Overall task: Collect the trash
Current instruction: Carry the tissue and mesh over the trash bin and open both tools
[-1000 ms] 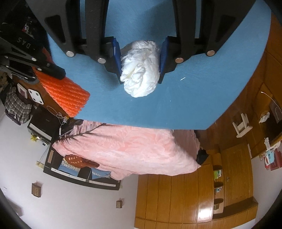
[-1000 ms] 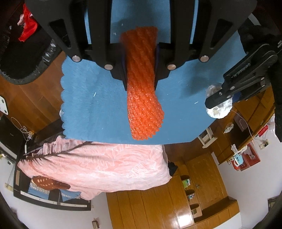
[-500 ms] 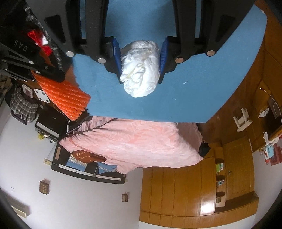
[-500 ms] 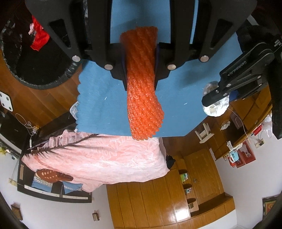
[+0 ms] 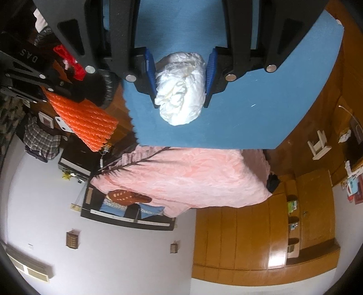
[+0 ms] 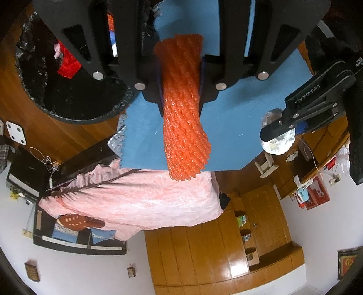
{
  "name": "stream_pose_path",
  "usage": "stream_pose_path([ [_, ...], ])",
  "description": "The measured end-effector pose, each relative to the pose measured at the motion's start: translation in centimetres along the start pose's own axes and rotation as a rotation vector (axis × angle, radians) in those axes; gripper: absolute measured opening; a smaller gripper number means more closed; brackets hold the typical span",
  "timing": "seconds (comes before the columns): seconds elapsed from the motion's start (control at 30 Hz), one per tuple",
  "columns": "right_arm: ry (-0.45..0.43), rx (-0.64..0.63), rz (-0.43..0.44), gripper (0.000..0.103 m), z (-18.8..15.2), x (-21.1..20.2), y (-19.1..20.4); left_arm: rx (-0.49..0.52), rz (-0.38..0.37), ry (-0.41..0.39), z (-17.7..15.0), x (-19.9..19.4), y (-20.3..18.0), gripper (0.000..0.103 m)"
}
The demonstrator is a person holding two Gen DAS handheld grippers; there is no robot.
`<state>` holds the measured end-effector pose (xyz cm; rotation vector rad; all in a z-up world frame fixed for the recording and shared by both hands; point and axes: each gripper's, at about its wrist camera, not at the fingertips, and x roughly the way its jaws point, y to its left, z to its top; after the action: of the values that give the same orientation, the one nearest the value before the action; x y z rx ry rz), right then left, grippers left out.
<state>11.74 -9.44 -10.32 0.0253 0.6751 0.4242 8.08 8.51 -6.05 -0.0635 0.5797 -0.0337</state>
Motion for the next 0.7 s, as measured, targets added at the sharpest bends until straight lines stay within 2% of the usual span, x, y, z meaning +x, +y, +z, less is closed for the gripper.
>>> stream_pose_path([
  [0.4,-0.064,0.047,-0.062,0.024,-1.0,-5.0,-3.9,0.080,-0.098,-0.027,1.0,-0.7,-6.4,0.036],
  [0.7,-0.082,0.124,-0.172,0.024,-2.5,-7.2,-10.3,0.168,-0.198,-0.025,1.2,1.7,-13.6,0.037],
])
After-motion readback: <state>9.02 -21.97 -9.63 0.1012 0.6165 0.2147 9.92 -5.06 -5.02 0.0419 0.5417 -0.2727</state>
